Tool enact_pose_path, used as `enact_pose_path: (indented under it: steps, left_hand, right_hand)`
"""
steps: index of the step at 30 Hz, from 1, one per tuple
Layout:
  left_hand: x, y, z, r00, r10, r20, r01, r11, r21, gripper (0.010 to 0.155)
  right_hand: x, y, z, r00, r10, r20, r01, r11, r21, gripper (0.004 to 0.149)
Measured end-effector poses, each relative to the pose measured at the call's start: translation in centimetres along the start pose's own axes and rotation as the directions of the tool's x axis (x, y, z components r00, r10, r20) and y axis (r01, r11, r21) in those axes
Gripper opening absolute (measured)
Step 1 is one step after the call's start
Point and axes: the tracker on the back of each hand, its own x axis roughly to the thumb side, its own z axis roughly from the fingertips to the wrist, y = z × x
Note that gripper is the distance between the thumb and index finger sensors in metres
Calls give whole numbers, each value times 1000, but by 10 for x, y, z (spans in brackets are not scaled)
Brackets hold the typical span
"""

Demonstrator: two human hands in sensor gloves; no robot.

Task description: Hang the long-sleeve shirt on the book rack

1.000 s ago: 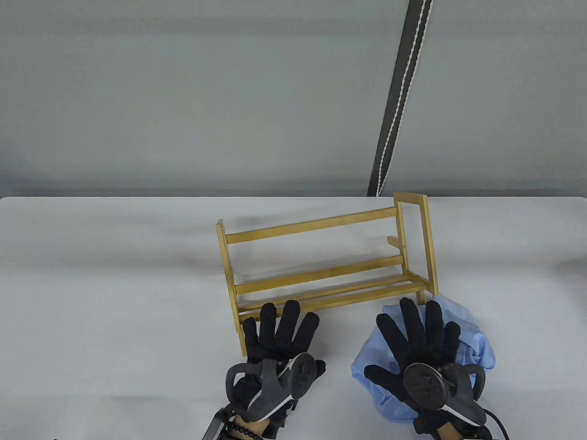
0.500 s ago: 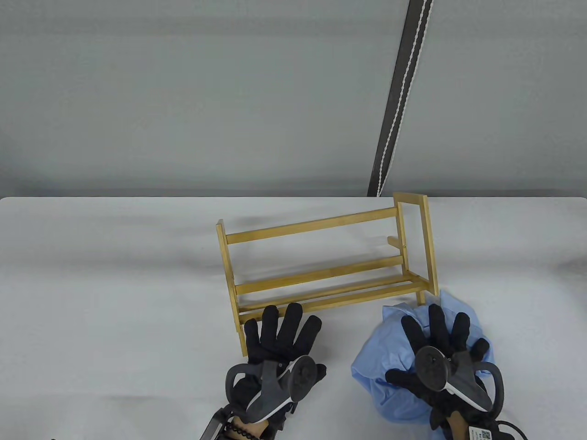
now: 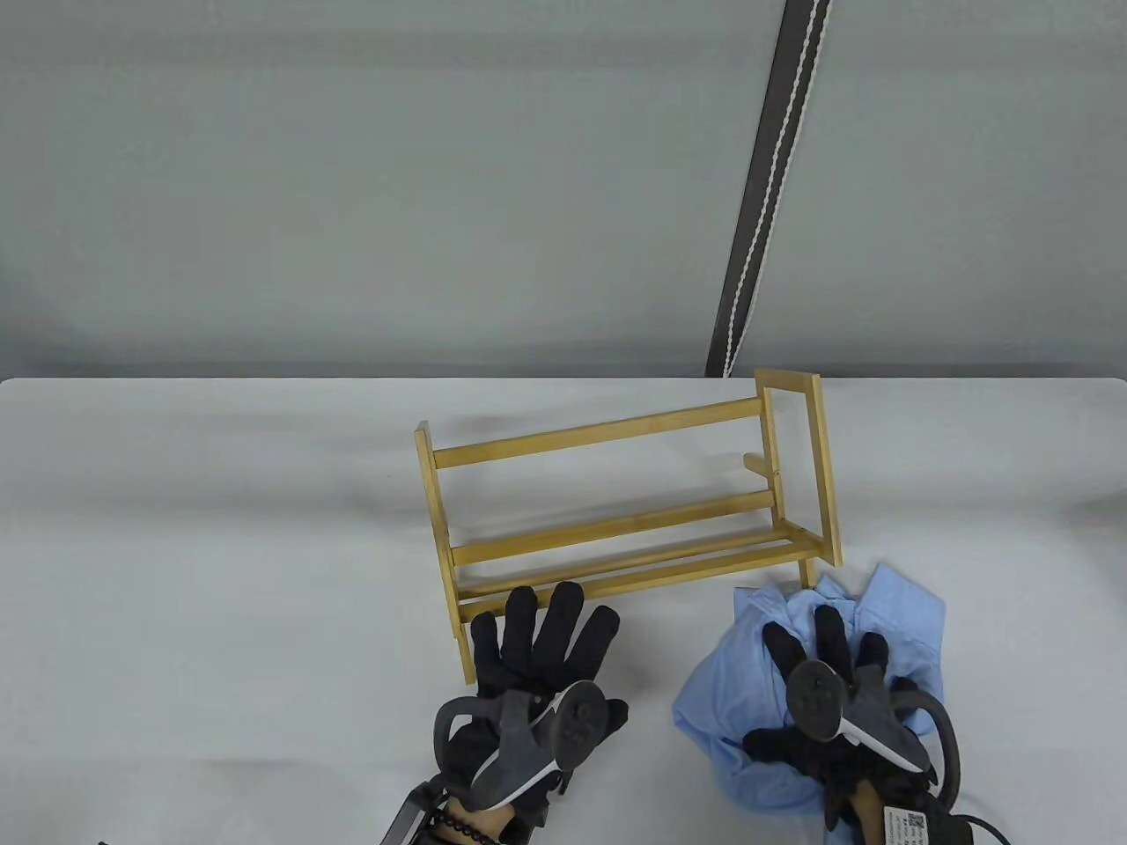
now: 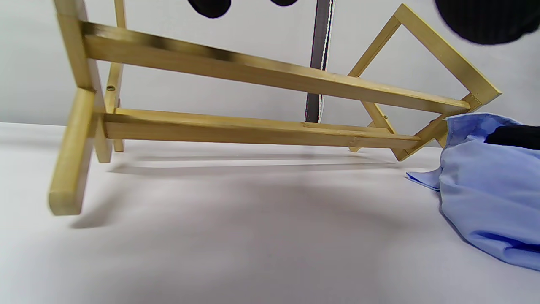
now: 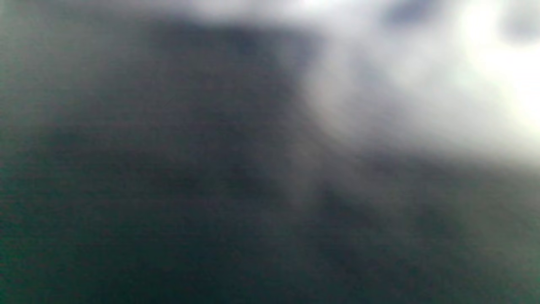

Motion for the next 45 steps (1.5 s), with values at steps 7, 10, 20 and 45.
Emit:
enact_pose_path:
  steps: [7,10,20,45]
  left_hand:
    - [-1,-2,-1,1000,22,1,-22,1000,-16,92]
    - [-1,-2,-2,1000,25,-1,-25,999,-22,92]
    - [-5,-3,-3,998,54,-14,-55,998,-39,91]
    - [-11,2,-1,996,89,-25,-89,996,-28,91]
  right_hand:
    - [-3,-3,3,1000,-28,-10,28,999,-34,101]
    - [-4,-4,4,998,-69,1,69,996,-52,97]
    - [-5,-2,8,986,-158,45,164,959,-232,75]
    - [-12,-113,49,960,-221,174,280,816,-507,74]
